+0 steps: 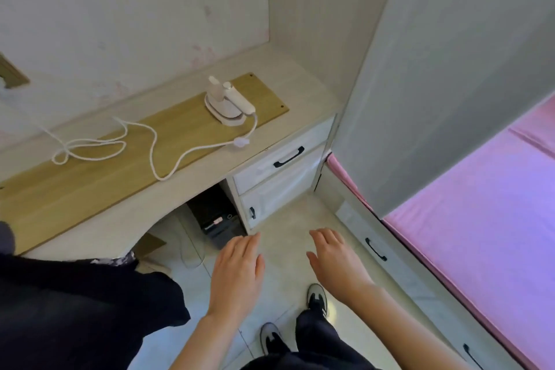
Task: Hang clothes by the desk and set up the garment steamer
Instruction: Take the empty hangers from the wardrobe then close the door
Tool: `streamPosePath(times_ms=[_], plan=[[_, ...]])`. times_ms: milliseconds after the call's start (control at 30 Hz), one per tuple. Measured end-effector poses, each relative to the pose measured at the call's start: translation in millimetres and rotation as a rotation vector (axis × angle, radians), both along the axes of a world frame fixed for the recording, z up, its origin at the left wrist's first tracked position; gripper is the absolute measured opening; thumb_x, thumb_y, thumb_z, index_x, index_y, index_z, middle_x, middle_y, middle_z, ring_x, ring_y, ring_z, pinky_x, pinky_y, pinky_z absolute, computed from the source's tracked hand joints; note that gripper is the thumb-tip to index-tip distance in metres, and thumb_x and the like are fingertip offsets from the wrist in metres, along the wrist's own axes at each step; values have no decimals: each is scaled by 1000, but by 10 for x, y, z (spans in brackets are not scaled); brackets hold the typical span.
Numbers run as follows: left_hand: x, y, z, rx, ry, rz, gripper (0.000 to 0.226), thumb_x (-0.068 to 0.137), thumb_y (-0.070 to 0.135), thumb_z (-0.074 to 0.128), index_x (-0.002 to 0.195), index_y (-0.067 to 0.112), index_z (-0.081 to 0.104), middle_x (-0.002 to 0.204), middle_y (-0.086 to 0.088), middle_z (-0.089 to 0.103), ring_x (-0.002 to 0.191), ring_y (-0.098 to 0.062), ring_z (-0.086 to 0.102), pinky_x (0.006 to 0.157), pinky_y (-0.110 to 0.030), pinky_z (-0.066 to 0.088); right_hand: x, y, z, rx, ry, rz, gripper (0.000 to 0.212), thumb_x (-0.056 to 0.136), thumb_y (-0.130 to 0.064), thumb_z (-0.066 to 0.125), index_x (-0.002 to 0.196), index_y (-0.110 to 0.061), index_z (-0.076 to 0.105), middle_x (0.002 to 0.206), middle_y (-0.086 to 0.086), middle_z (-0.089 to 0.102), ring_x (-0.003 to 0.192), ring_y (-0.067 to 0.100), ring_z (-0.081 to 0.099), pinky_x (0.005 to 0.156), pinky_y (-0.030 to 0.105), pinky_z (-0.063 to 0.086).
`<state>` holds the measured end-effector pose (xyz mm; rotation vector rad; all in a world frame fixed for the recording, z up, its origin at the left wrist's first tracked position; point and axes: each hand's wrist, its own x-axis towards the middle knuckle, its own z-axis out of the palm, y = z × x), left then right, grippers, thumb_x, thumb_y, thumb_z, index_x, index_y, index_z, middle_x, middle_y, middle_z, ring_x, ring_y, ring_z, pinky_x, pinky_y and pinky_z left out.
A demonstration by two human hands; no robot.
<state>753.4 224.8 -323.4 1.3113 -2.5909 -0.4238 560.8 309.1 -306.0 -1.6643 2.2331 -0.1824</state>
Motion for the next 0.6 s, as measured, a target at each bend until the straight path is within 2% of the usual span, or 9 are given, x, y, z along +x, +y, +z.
streamPosePath(times_ms=[67, 200, 267, 467, 600], plan=[[-108, 95, 3, 10, -20, -54, 43, 95, 33, 42, 132, 13, 55, 120, 4, 62, 116, -17, 55, 94, -35, 51, -74, 172, 1, 10, 12, -34, 46, 97, -33, 48, 136, -9, 45, 135, 7, 51, 128, 27, 43, 107, 35, 39], [-388, 280, 20, -9, -30, -154, 42, 88, 27, 61, 127, 12, 59, 117, 3, 66, 111, -16, 59, 93, -33, 51, -235, 521, 9, 0, 21, -109, 46, 98, -36, 45, 137, -12, 44, 136, 4, 50, 129, 24, 43, 109, 33, 36], [-571, 390, 18, -9, -29, -206, 41, 88, 27, 63, 126, 12, 60, 116, 3, 67, 109, -15, 60, 93, -32, 51, -346, 716, 16, 3, 14, -157, 46, 98, -36, 44, 138, -13, 43, 138, 4, 49, 130, 23, 42, 110, 33, 35], [-1314, 817, 4, -10, -14, -328, 41, 94, 30, 51, 132, 15, 55, 120, 5, 64, 111, -13, 58, 96, -27, 46, -894, 1391, 22, 4, 7, -268, 44, 98, -36, 44, 135, -14, 45, 135, 3, 50, 127, 24, 44, 106, 32, 37], [-1980, 1234, 46, -15, 5, -361, 48, 94, 36, 32, 127, 14, 59, 116, 5, 66, 108, -13, 60, 91, -27, 49, -1435, 1918, 42, 4, 34, -304, 45, 98, -36, 43, 138, -14, 41, 137, 3, 48, 131, 23, 40, 109, 31, 33]])
